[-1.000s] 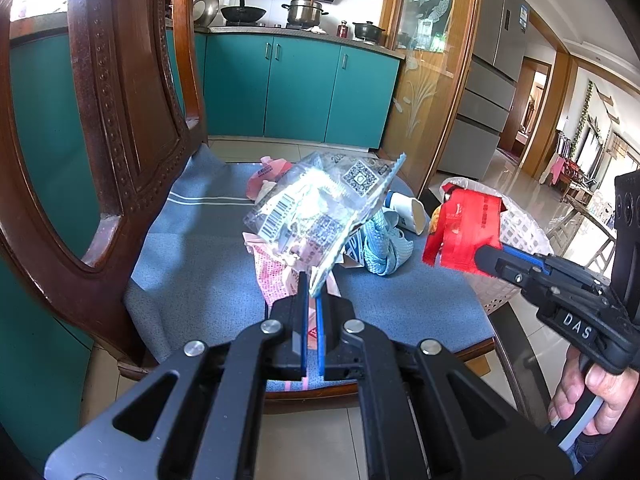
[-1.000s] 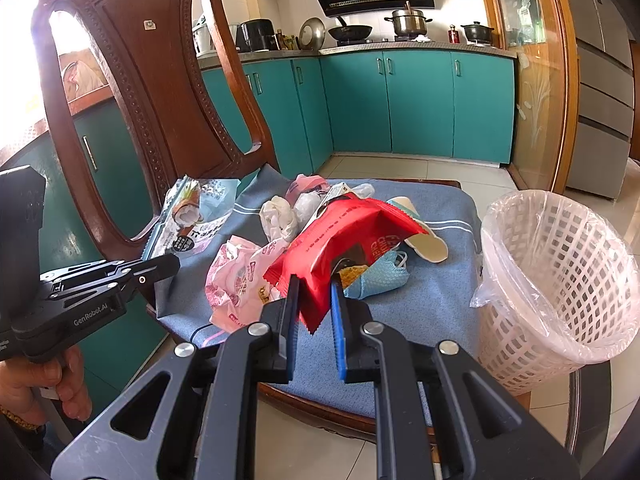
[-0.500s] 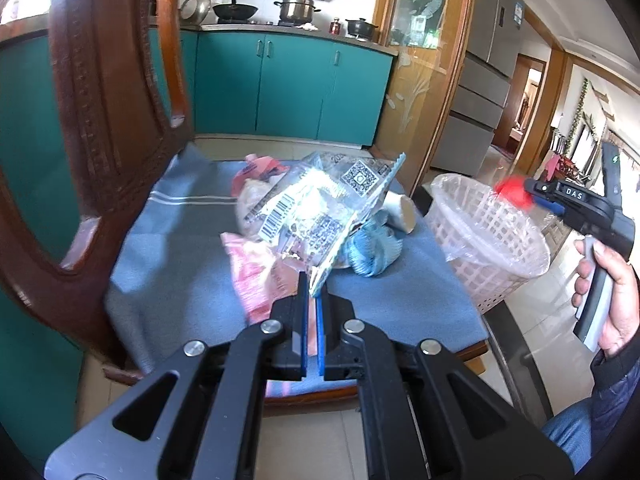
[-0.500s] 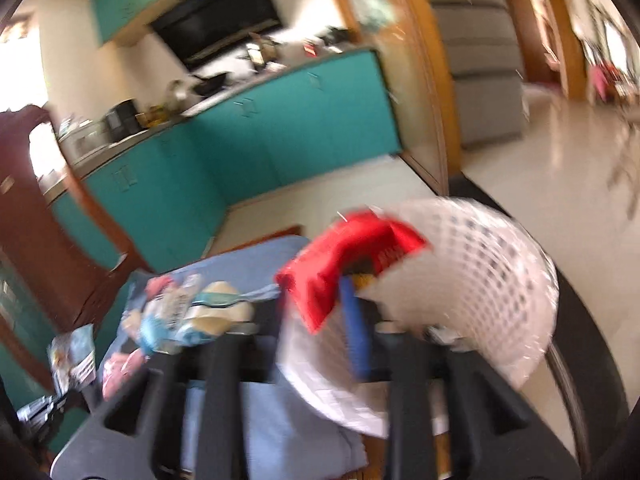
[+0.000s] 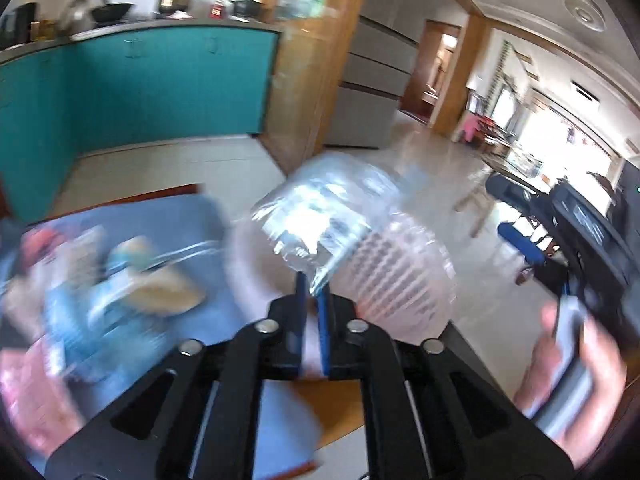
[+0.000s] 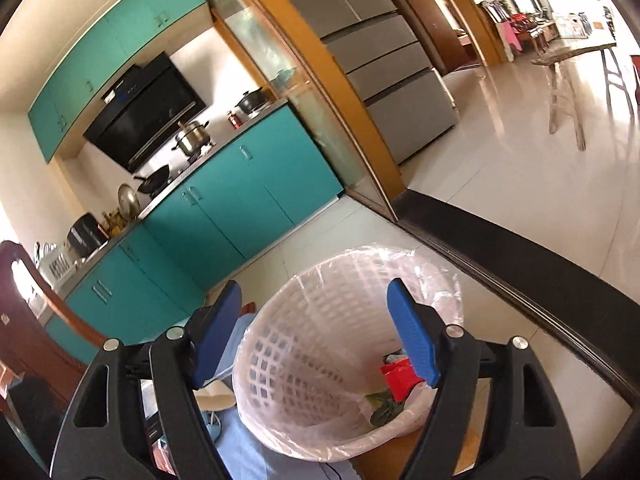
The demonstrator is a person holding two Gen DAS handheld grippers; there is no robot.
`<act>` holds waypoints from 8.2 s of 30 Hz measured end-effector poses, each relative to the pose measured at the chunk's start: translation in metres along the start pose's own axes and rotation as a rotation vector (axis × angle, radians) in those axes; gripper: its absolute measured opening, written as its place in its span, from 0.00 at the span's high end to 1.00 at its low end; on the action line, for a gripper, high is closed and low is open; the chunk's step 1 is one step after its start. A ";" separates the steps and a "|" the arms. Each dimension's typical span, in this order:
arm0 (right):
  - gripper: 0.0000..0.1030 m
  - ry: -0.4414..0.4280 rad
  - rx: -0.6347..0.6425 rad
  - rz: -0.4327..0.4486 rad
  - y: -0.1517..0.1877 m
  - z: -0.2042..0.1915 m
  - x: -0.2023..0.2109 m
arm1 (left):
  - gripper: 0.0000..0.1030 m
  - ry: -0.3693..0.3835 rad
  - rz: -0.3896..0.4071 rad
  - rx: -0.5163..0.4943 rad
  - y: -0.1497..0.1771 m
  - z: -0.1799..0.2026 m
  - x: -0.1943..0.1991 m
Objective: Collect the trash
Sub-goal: 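Drop the red packet into the wastebasket with the right gripper while the left gripper drops the clear packet, then bring both grippers back over the remaining trash on the cushion, then grasp the blue cloth with the right gripper while the left gripper grasps the pink snack bag, then lift the blue cloth with the right gripper while the left gripper lifts the pink snack bag, then drop the blue cloth into the wastebasket with the right gripper while the left gripper drops the pink bag, then bring both grippers back over the cushion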
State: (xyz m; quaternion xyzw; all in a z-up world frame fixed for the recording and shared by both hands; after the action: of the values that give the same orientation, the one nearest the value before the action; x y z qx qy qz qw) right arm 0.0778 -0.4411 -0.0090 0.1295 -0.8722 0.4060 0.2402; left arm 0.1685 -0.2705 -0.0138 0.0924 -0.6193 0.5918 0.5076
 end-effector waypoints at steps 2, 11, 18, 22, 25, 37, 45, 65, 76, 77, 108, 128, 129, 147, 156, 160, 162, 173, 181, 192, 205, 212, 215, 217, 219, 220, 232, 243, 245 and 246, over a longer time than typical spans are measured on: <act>0.28 -0.005 0.006 -0.004 -0.002 -0.003 -0.001 | 0.34 -0.008 -0.023 -0.015 -0.014 0.013 -0.022; 0.28 -0.021 0.104 -0.043 0.009 -0.030 -0.007 | 0.07 -0.207 0.046 0.019 0.027 -0.043 0.043; 0.28 -0.063 0.277 -0.128 0.049 -0.081 -0.016 | 0.03 -0.420 0.129 0.118 0.093 -0.129 0.140; 0.28 -0.093 0.416 -0.190 0.092 -0.122 -0.017 | 0.03 -0.468 0.138 0.268 0.132 -0.166 0.160; 0.28 -0.101 0.504 -0.225 0.122 -0.146 -0.015 | 0.03 -0.436 0.102 0.336 0.151 -0.184 0.155; 0.28 -0.106 0.631 -0.280 0.173 -0.176 -0.014 | 0.03 -0.374 0.067 0.327 0.162 -0.180 0.140; 0.28 -0.117 0.656 -0.293 0.178 -0.178 -0.016 | 0.03 -0.368 0.056 0.345 0.162 -0.183 0.133; 0.28 -0.114 0.665 -0.303 0.180 -0.175 -0.016 | 0.03 -0.390 0.038 0.332 0.162 -0.184 0.125; 0.28 -0.116 0.704 -0.342 0.191 -0.185 -0.031 | 0.03 -0.387 0.002 0.365 0.161 -0.198 0.111; 0.28 -0.121 0.715 -0.355 0.194 -0.189 -0.037 | 0.03 -0.388 -0.004 0.374 0.160 -0.202 0.108; 0.96 -0.305 0.738 -0.294 0.166 -0.211 0.007 | 0.87 -0.343 0.199 0.251 0.138 -0.162 0.176; 0.96 -0.277 0.714 -0.314 0.169 -0.202 -0.001 | 0.87 -0.369 0.165 0.222 0.140 -0.154 0.161; 0.96 -0.277 0.714 -0.316 0.169 -0.202 -0.002 | 0.87 -0.369 0.163 0.223 0.140 -0.154 0.161; 0.96 -0.278 0.721 -0.332 0.172 -0.201 -0.005 | 0.87 -0.367 0.149 0.236 0.141 -0.158 0.159; 0.96 -0.283 0.725 -0.339 0.174 -0.201 -0.006 | 0.87 -0.367 0.143 0.233 0.141 -0.158 0.157; 0.96 -0.284 0.727 -0.343 0.174 -0.201 -0.006 | 0.87 -0.367 0.140 0.233 0.140 -0.158 0.157; 0.96 -0.285 0.728 -0.342 0.174 -0.201 -0.006 | 0.87 -0.368 0.139 0.234 0.140 -0.158 0.156; 0.96 -0.258 0.693 -0.285 0.153 -0.192 -0.002 | 0.87 -0.366 0.138 0.236 0.141 -0.159 0.156; 0.45 -0.137 0.400 -0.190 0.055 -0.107 -0.027 | 0.87 -0.343 0.125 0.218 0.141 -0.156 0.148; 0.05 0.011 0.308 -0.079 0.038 -0.074 -0.010 | 0.86 -0.277 0.093 0.125 0.126 -0.121 0.117; 0.05 0.086 -0.007 0.122 -0.009 0.001 0.017 | 0.05 -0.023 0.190 -0.004 -0.022 0.012 0.027; 0.05 0.079 0.020 0.093 -0.004 -0.004 0.010 | 0.05 -0.132 0.097 0.096 0.018 -0.028 0.022; 0.05 0.073 0.078 0.054 0.004 -0.019 0.004 | 0.04 -0.219 0.104 0.092 0.047 -0.061 0.056; 0.05 0.062 0.132 0.006 0.015 -0.034 -0.004 | 0.04 -0.274 0.115 0.104 0.067 -0.082 0.082; 0.05 0.045 0.204 -0.053 0.032 -0.056 -0.012 | 0.03 -0.330 0.130 0.131 0.089 -0.107 0.112; 0.05 0.035 0.234 -0.075 0.038 -0.064 -0.014 | 0.03 -0.346 0.136 0.145 0.091 -0.117 0.121; 0.05 -0.084 0.698 -0.243 0.162 -0.172 -0.018 | 0.03 -0.372 0.099 0.257 0.136 -0.166 0.137; 0.05 -0.050 0.684 -0.242 0.171 -0.176 -0.027 | 0.03 -0.346 0.090 0.243 0.143 -0.166 0.143; 0.05 -0.046 0.686 -0.240 0.172 -0.176 -0.027 | 0.03 -0.343 0.092 0.249 0.143 -0.167 0.144; 0.05 -0.044 0.685 -0.241 0.172 -0.175 -0.027 | 0.03 -0.341 0.093 0.252 0.143 -0.168 0.144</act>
State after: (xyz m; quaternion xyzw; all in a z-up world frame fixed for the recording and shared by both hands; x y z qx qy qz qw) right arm 0.0838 -0.1960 -0.0370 0.3130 -0.6691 0.6405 0.2100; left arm 0.0858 -0.0213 -0.0350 0.2255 -0.6209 0.6632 0.3520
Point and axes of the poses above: each gripper's, at about its wrist camera, not at the fingertips, and x roughly against the way its jaws point, z to its right, y to its underside, the point moved 4 cm from there along -x, roughly the way its jaws point, and after that the axes turned 10 degrees about -z, right-handed, at the moved point
